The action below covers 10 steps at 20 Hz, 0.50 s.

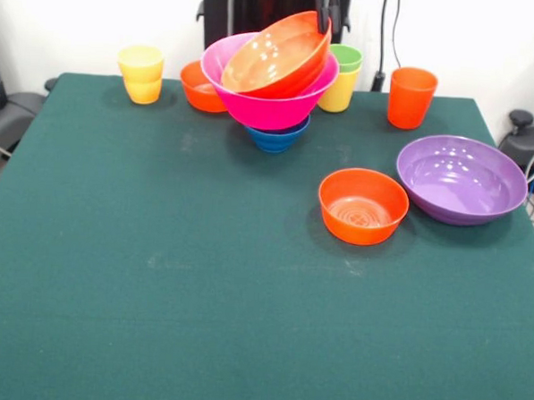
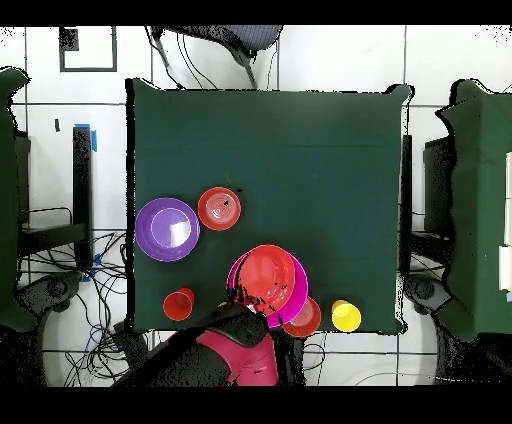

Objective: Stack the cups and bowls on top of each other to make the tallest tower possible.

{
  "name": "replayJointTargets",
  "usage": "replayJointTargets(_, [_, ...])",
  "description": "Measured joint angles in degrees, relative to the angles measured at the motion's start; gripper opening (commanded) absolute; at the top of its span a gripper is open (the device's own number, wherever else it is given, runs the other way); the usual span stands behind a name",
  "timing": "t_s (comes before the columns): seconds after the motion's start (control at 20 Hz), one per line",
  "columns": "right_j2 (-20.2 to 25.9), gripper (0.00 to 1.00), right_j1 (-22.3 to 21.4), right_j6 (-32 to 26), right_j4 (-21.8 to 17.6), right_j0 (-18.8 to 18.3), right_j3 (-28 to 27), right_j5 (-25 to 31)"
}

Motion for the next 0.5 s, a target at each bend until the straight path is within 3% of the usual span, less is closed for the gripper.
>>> replayJointTargets(0.5, [0.0,0.00,-0.9,0.0,1.4,0.1,0.0,0.0])
